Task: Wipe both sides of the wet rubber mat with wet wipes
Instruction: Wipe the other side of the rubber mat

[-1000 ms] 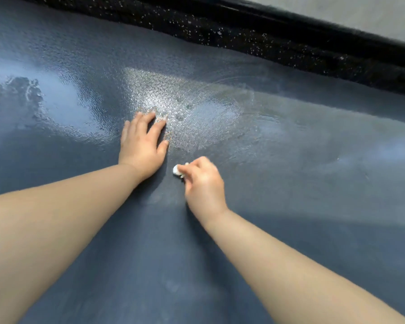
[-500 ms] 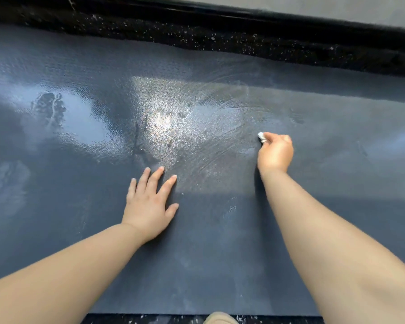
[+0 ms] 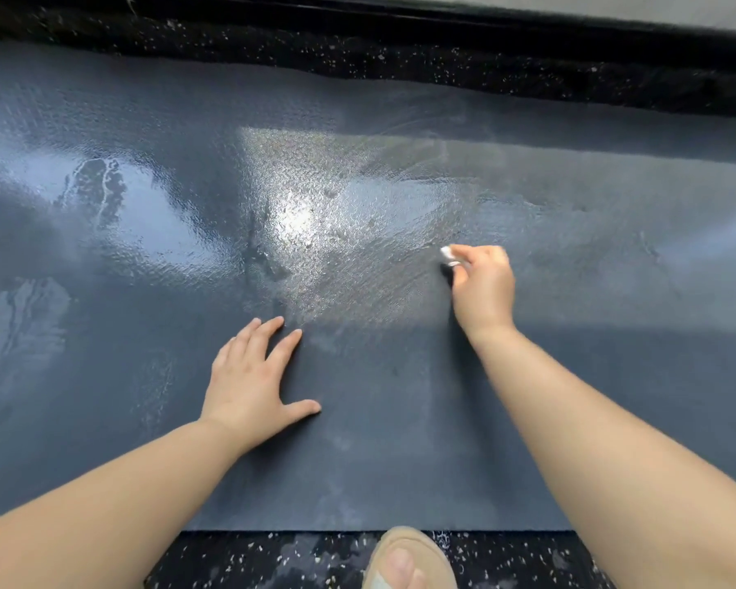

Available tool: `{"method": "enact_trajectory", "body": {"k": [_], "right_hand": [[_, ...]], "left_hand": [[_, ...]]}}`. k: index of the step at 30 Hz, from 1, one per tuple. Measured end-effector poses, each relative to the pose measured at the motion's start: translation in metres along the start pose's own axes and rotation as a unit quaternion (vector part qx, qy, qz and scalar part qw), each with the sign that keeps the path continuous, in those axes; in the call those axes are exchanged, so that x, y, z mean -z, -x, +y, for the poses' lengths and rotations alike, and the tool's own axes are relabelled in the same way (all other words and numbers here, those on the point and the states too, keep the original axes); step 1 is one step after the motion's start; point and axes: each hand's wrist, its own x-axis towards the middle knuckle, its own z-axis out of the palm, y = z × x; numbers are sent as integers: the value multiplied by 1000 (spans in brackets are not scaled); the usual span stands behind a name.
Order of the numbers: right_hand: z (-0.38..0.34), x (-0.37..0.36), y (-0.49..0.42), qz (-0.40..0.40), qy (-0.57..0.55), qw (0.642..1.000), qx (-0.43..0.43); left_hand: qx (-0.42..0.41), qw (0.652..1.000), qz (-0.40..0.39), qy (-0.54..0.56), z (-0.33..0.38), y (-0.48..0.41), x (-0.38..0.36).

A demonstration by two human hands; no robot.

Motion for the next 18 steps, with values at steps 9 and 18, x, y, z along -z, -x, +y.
{"method": "enact_trajectory", "body": {"k": [9, 18], "right_hand": [[-23, -29, 83, -131, 55, 981, 135], [-12, 0, 61, -29, -7, 993, 110]], "left_hand": [[-13, 999, 4, -30, -1, 3, -7], [-20, 999, 6, -49, -4, 8, -14]]}}
